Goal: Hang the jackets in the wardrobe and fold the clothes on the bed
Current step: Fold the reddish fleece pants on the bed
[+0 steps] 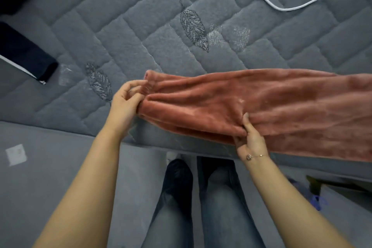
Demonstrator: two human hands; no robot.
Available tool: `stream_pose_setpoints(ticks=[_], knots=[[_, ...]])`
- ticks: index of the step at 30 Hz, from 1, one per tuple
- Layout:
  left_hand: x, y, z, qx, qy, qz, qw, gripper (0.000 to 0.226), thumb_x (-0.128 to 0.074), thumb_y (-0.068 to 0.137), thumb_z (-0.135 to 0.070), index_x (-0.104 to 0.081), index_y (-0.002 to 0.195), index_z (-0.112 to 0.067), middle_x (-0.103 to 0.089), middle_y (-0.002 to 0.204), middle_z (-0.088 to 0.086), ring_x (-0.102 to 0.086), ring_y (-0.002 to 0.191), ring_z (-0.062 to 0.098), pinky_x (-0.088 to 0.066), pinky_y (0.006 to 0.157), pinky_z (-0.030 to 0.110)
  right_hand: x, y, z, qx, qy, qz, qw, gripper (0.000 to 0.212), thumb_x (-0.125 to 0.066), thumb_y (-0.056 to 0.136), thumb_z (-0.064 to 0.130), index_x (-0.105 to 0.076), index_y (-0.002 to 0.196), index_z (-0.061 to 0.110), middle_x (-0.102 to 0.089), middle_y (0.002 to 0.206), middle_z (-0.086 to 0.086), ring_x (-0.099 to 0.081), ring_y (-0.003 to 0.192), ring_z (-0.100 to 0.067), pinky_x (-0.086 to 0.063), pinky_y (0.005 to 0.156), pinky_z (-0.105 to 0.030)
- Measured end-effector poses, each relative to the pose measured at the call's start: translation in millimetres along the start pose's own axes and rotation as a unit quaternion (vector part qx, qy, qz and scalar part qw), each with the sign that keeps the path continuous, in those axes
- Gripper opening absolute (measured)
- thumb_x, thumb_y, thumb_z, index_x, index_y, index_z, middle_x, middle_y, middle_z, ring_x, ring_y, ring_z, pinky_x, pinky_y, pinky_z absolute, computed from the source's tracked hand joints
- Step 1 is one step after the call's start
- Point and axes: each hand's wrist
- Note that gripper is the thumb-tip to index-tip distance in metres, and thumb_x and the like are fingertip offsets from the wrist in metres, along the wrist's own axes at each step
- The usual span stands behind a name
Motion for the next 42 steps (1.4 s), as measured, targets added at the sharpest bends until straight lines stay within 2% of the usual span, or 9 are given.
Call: stream_pose_setpoints(ticks=[4,9,13,16,22,26,31,37,42], knots=[[15,-8,46,0.04,0.103,0.025,0.994,0.033,-0.047,0.097,0.005,-0.052,0.127,-0.007,-0.062,0.107,0.009,-0.056,0.1,0.019,-0.048,0.089,0.032,13,9,-45,-0.026,-0.007,-0.043,0.999,0.05,-0.072,0.086,0.022,-0.055,0.13,0.002,-0.064,0.125,-0.01,-0.063,0.107,-0.02,-0.051,0.096,-0.036],[6,-13,60,-0.014,0.072,0.045,0.996,0.045,-0.065,0.093,-0.008,-0.046,0.129,-0.028,-0.063,0.117,-0.002,-0.062,0.104,0.005,-0.05,0.088,0.018,15,17,-54,-0.005,0.007,-0.031,0.999,0.045,-0.074,0.085,0.023,-0.059,0.124,0.005,-0.067,0.119,-0.008,-0.066,0.096,-0.016,-0.054,0.081,-0.028],[1,-1,53,-0.104,0.067,-0.045,0.991,0.038,-0.057,0.089,0.006,-0.055,0.121,-0.015,-0.063,0.116,0.003,-0.059,0.103,0.004,-0.045,0.098,0.024,17,17,-58,-0.023,0.007,0.029,0.999,0.018,-0.071,0.087,0.019,-0.068,0.101,0.009,-0.072,0.099,-0.005,-0.069,0.091,-0.017,-0.056,0.085,-0.032],[-1,5,52,-0.057,0.148,-0.056,0.986,0.04,-0.057,0.089,0.006,-0.052,0.127,-0.004,-0.06,0.119,0.01,-0.057,0.106,0.012,-0.044,0.099,0.028,18,17,-62,-0.035,0.0,0.051,0.998,0.016,-0.066,0.09,0.014,-0.066,0.105,0.006,-0.071,0.102,-0.006,-0.067,0.092,-0.017,-0.053,0.093,-0.037],[-40,-20,35,-0.051,0.481,-0.107,0.869,0.073,-0.068,0.082,-0.014,-0.034,0.147,-0.018,-0.026,0.153,0.011,-0.026,0.139,0.032,-0.024,0.111,0.049,31,10,-43,-0.034,0.016,0.01,0.999,0.034,-0.066,0.091,0.013,-0.056,0.123,0.007,-0.061,0.128,-0.013,-0.062,0.109,-0.023,-0.053,0.082,-0.034],[-100,-40,13,-0.14,0.496,-0.037,0.856,0.054,-0.066,0.084,-0.014,-0.048,0.134,-0.018,-0.028,0.156,0.004,-0.023,0.144,0.023,-0.018,0.114,0.047,69,15,0,-0.002,0.03,-0.043,0.999,0.029,-0.065,0.092,0.013,-0.054,0.119,0.01,-0.053,0.138,-0.016,-0.052,0.127,-0.028,-0.049,0.093,-0.037],[-204,-62,0,-0.157,0.406,0.092,0.896,0.035,-0.061,0.084,-0.006,-0.061,0.118,-0.014,-0.055,0.13,0.003,-0.046,0.125,0.024,-0.036,0.106,0.04,136,39,81,0.048,0.04,-0.062,0.996,0.042,-0.061,0.095,0.018,-0.05,0.135,0.008,-0.051,0.141,-0.015,-0.052,0.127,-0.027,-0.048,0.097,-0.036],[-368,-101,13,-0.185,0.418,0.245,0.855,0.042,-0.067,0.084,-0.01,-0.059,0.124,-0.014,-0.055,0.129,0.004,-0.048,0.122,0.024,-0.036,0.106,0.039,230,82,203,0.1,0.059,-0.095,0.989,0.05,-0.062,0.095,0.02,-0.045,0.14,0.007,-0.052,0.141,-0.014,-0.053,0.127,-0.025,-0.048,0.098,-0.036],[-488,-128,43,-0.216,0.478,0.274,0.806,0.056,-0.071,0.084,-0.033,-0.049,0.135,-0.024,-0.044,0.136,-0.002,-0.041,0.125,0.022,-0.035,0.103,0.039,279,123,295,0.118,0.048,-0.085,0.988,0.049,-0.063,0.094,0.026,-0.048,0.138,0.011,-0.053,0.138,-0.012,-0.053,0.124,-0.025,-0.047,0.095,-0.036]])
Point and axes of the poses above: each hand's wrist, its own y-axis towards the middle knuckle, its own x-axis out of the back of the hand, z = x × y
